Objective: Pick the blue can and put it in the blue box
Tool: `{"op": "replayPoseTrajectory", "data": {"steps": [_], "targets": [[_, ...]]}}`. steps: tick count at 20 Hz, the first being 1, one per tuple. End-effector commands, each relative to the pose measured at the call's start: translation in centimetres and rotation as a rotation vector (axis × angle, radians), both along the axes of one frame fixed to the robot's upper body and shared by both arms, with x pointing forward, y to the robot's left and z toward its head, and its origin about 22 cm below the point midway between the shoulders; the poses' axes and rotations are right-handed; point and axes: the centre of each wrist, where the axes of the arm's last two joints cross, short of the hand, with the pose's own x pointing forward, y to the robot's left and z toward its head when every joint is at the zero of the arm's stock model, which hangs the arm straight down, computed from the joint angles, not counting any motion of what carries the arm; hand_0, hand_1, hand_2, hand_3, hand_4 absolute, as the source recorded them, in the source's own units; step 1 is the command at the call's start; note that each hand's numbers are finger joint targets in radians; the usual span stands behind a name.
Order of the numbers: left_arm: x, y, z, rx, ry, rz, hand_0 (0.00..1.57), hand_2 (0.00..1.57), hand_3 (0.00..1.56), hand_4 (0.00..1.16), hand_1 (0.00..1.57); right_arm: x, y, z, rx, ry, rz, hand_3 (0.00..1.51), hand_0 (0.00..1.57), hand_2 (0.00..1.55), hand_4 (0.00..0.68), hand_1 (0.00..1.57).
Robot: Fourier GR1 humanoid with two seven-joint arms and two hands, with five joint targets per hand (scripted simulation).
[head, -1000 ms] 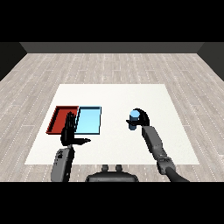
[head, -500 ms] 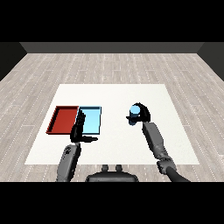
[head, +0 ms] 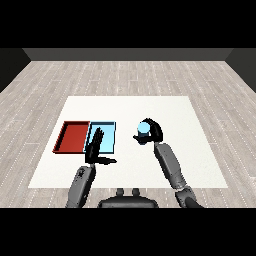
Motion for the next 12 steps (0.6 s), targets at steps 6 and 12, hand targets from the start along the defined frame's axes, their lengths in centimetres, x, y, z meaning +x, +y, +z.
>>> {"op": "replayPoseTrajectory", "data": {"steps": [6, 12], "targets": [[2.9, -4.0, -1.3, 0.062, 0.019, -0.047, 0.0, 0.0, 0.0, 0.0, 0.0, -3.0, 4.6, 0.0, 0.003, -0.036, 0.035, 1.41, 1.43, 1.43, 0.661, 1.43], [2.5, -5.2, -0.9, 0.039, 0.063, -0.07, 0.0, 0.0, 0.0, 0.0, 0.0, -3.1, 4.6, 1.2, 0.009, -0.057, 0.041, 1.41, 1.42, 1.45, 0.661, 1.42]]}}
